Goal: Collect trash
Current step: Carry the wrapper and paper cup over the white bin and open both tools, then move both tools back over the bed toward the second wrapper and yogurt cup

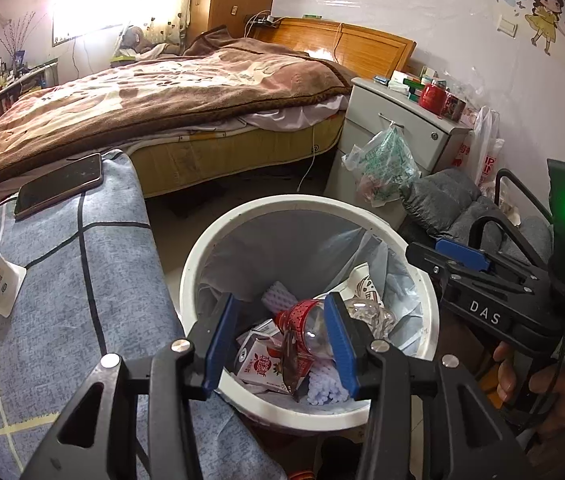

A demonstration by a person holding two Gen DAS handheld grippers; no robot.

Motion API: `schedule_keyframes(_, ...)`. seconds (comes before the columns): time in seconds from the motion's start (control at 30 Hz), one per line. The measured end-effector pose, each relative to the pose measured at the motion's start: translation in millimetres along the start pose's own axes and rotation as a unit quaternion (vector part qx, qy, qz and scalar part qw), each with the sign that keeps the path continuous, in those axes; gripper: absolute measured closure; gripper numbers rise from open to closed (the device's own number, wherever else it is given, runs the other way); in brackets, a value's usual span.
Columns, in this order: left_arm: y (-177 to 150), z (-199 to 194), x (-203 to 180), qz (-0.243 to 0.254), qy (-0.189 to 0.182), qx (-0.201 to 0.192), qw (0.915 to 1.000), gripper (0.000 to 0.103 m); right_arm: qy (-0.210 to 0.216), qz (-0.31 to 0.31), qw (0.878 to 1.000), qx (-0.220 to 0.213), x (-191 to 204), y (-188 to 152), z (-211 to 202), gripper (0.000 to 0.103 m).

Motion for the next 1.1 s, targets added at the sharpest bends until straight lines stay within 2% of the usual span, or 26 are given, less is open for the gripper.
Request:
schedule_keyframes(0.23, -4.0, -12.8, 3.7, -0.001, 0.006, -0.014, 0.9999, 0.054, 0.008, -0.005, 1.000, -0.021, 12.1, 1.3, -12.3, 0.056)
schedule_keyframes(0.63, -15.4, -37.2, 19.3, -0.015, 0.009, -0.034, 0.9993, 0.054, 0.014, 0.000, 0.999, -0.030, 26.4, -3.4, -20.0, 0.056)
schedule_keyframes(1.1, -35.1, -71.7, 58.1, -0.040, 0.030, -0.063, 0.9968, 0.054, 0.033, -0.030, 0.998, -0.053, 66.4, -4.2, -36.6, 0.056)
Point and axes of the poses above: each gripper's, at about its wrist camera, not at the fingertips, and z roughly the way its jaws point, x to its left, y to its top, the point moved 9 cm from there along z, roughly the way its jaws point, and after that the axes turned 12 degrees about x, right-handed, at the moved point
